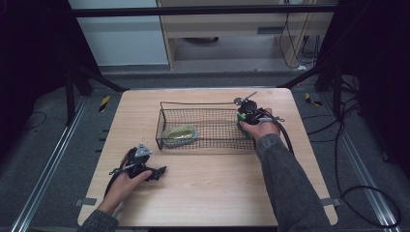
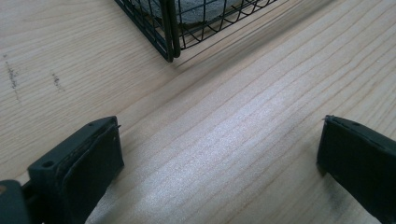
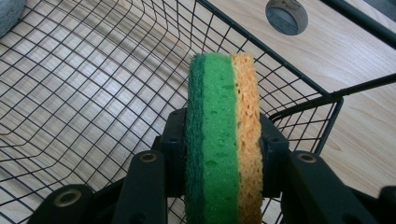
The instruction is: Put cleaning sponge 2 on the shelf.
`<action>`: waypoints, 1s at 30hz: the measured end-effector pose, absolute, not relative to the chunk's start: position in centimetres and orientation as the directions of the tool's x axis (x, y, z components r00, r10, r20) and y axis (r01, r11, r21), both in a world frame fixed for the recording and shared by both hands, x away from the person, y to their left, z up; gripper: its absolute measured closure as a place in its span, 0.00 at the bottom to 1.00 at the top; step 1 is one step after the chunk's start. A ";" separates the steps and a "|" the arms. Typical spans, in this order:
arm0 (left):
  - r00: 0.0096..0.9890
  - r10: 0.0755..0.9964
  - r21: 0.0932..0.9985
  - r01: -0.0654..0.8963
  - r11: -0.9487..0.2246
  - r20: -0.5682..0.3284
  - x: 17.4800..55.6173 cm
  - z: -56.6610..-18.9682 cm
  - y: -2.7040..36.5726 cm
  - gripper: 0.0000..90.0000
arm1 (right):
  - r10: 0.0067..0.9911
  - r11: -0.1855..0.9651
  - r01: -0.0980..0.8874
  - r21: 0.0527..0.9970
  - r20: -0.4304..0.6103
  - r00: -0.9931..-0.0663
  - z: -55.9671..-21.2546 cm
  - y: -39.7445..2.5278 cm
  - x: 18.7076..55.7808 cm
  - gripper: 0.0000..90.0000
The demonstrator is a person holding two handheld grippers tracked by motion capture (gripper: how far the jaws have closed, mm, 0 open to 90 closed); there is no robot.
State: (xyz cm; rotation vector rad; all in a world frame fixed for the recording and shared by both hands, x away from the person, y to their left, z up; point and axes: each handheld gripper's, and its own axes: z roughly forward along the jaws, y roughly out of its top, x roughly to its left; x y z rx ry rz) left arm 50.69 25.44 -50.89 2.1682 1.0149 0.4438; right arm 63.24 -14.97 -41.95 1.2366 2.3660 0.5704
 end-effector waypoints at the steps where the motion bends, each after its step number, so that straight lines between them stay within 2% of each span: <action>1: 0.635 0.773 0.713 0.535 -0.454 0.015 50.7 -50.9 25.4 0.00 | 0.836 0.523 0.668 0.529 -0.165 -0.523 -41.9 -15.0 63.3 0.69; 12: 0.640 0.768 0.710 0.532 -0.462 0.021 50.7 -50.9 25.5 0.00 | 0.837 0.514 0.668 0.537 -0.146 -0.527 -41.0 -14.8 62.4 0.61; 17: 0.640 0.768 0.710 0.532 -0.462 0.021 50.7 -50.9 25.5 0.00 | 0.837 0.506 0.664 0.550 -0.128 -0.532 -40.3 -14.6 61.8 0.62; 23: 0.639 0.769 0.709 0.533 -0.461 0.019 50.8 -50.9 25.5 0.00 | 0.823 0.518 0.649 0.557 -0.118 -0.556 -40.0 -13.9 61.1 0.68; 30: 0.639 0.769 0.710 0.533 -0.460 0.018 50.8 -50.9 25.4 0.00 | 0.822 0.512 0.652 0.559 -0.096 -0.562 -40.2 -12.7 61.4 0.67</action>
